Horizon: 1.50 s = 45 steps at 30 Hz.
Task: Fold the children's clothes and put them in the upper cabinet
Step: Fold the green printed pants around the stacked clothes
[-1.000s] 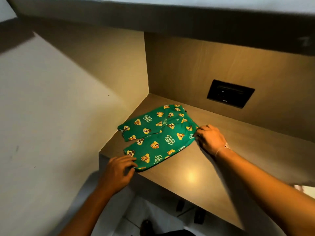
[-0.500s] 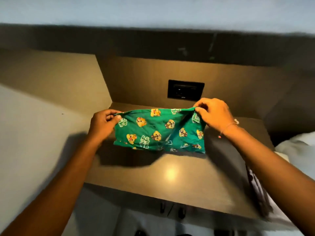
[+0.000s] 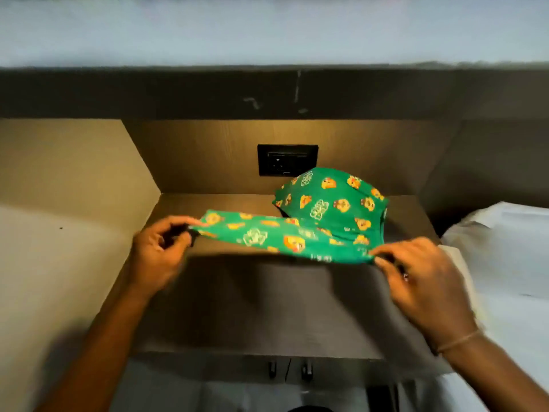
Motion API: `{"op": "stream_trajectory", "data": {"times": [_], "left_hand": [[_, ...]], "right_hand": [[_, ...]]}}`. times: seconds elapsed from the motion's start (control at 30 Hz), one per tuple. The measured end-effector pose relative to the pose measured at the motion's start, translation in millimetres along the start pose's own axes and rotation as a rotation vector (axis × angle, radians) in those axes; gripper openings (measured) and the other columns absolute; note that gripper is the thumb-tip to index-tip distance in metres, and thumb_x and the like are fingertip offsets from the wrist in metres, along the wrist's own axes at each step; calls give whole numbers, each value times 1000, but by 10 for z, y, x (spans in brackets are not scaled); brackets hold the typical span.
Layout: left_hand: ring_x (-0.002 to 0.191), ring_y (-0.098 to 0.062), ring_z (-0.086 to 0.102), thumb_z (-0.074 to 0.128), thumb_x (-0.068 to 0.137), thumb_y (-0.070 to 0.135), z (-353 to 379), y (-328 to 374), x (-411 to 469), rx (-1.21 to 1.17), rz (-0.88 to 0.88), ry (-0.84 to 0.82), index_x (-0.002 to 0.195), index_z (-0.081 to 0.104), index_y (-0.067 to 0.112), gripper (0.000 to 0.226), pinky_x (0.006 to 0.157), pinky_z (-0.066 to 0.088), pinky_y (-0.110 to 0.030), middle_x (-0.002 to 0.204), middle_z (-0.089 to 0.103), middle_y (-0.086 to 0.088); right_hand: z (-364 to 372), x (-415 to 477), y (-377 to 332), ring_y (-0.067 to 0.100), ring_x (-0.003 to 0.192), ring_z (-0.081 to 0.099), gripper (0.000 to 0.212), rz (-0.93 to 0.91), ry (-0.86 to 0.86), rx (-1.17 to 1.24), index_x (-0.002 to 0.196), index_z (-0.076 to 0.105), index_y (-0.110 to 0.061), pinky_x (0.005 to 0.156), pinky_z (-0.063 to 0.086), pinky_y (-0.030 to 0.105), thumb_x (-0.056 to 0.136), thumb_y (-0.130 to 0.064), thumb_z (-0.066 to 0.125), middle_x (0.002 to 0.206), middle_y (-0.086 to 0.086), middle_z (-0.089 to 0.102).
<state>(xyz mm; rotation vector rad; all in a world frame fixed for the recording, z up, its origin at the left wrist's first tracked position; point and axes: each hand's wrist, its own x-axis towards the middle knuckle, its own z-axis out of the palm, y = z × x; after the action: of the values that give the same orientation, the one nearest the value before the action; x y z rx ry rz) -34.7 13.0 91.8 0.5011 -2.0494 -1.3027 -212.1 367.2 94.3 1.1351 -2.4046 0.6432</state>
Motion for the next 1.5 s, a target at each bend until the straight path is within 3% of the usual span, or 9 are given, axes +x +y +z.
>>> {"op": "stream_trajectory", "data": {"times": [0.1, 0.2, 0.37, 0.5, 0.63, 0.87, 1.0, 1.2, 1.5], "left_hand": [[88, -12, 65, 68, 82, -10, 111, -483, -400, 307, -133, -282, 88, 69, 20, 31, 87, 53, -31, 93, 71, -9], [95, -15, 56, 62, 83, 23, 159, -717, -571, 680, -108, -588, 91, 69, 34, 15, 89, 47, -45, 95, 62, 7], [113, -13, 49, 41, 81, 42, 641, -712, -151, 688, 56, -631, 119, 61, 32, 44, 100, 37, -49, 118, 61, 11], [147, -22, 18, 32, 95, 47, 1421, -750, 488, 852, 183, -764, 151, 24, 24, 61, 116, 17, -53, 160, 22, -3], [150, -24, -4, 16, 100, 53, 1778, -987, 852, 1049, 180, -867, 154, 7, 29, 60, 117, -5, -50, 163, 3, -2], [149, -21, -9, -1, 91, 67, 1413, -1283, 710, 1099, 126, -780, 153, 2, 34, 70, 116, -13, -50, 163, 1, 3], [149, -21, -5, 17, 87, 72, 1187, -1110, 542, 936, 119, -797, 154, 5, 30, 80, 118, -4, -53, 162, -1, 0], [130, -16, 40, 50, 76, 79, 401, -884, -443, 740, 322, -794, 112, 63, 41, 54, 96, 39, -53, 136, 56, 8], [118, -21, 52, 81, 67, 51, 70, -874, -932, 812, 259, -835, 90, 73, 39, 28, 86, 42, -42, 120, 64, 9]], "right_hand": [[348, -592, 33, 26, 80, 63, 8, 145, -359, -95, 89, 73, -25, 68, 50, 39, 82, -25, 70, 86, -3, 74], [538, -901, 23, 21, 92, 64, 13, 248, -593, -127, 93, 72, -30, 75, 50, 35, 83, -33, 65, 94, -8, 73], [671, -800, -13, 21, 93, 62, 27, 343, -391, -51, 105, 69, -29, 77, 51, 37, 86, -42, 55, 102, -6, 72], [951, -585, 68, 25, 136, 37, 52, 386, -464, -85, 142, 42, -27, 110, 35, 42, 95, -49, 43, 147, 2, 45], [1208, -678, 227, 27, 149, -8, 69, 397, -672, -213, 154, 1, -31, 121, -1, 50, 95, -62, 18, 163, -1, -1], [1241, -683, 274, 26, 147, -18, 67, 347, -719, -192, 152, -7, -32, 119, -5, 53, 95, -61, 12, 163, -3, -9], [1028, -664, 187, 26, 150, -6, 67, 296, -660, -141, 154, 6, -29, 121, 1, 51, 96, -61, 16, 163, 0, 2], [749, -1269, 71, 22, 141, 33, 51, 111, -488, 29, 129, 56, -31, 115, 27, 47, 93, -62, 37, 145, -4, 48], [856, -1491, 196, 29, 119, 53, 38, -24, -382, 14, 94, 71, -26, 92, 49, 45, 94, -50, 42, 122, 1, 66]]}}
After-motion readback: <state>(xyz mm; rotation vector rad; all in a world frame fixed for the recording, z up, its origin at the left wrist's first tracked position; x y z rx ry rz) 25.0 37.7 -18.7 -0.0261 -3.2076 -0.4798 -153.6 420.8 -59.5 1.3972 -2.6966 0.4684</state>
